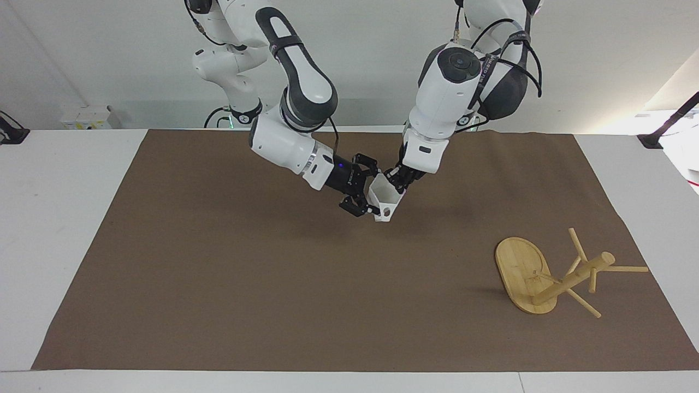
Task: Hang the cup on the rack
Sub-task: 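Grasp the cup with the left gripper and open the right gripper, then carry the cup with the left gripper while the right gripper withdraws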
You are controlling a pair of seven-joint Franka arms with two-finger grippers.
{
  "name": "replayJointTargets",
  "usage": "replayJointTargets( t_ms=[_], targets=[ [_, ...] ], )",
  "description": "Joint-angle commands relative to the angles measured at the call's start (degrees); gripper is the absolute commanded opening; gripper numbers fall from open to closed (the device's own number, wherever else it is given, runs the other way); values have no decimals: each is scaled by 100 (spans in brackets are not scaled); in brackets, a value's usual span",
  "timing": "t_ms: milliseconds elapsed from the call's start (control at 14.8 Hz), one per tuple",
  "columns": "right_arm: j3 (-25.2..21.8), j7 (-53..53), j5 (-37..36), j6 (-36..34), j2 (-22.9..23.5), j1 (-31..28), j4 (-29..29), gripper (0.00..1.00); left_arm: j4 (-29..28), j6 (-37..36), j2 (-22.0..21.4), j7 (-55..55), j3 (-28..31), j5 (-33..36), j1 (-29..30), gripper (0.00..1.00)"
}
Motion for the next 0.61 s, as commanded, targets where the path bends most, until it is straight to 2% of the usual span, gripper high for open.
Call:
replayJointTargets(
  t_ms=[0,68,203,271,407,542],
  targets=[
    [0,-462,-15,-769,-365,-582,-408,99,-123,45,-84,79,73,170,1,0],
    [0,-751,-181,-1173,-409,-906,-505,99,-141,79,-84,88,91,293,36,0],
    [0,-965,-1135,-2016,-462,-1670,-524,99,-228,429,-119,27,100,627,220,0],
    [0,-965,-1671,-2517,-462,-2075,-437,99,-429,753,-285,9,100,628,377,0],
    [0,-965,-2526,-3283,-445,-2857,-261,99,-1043,1797,-689,-8,91,628,668,0],
    [-18,-939,-3377,-3742,-471,-3491,-129,99,-1798,2808,-1102,-17,91,628,940,0]
  ],
)
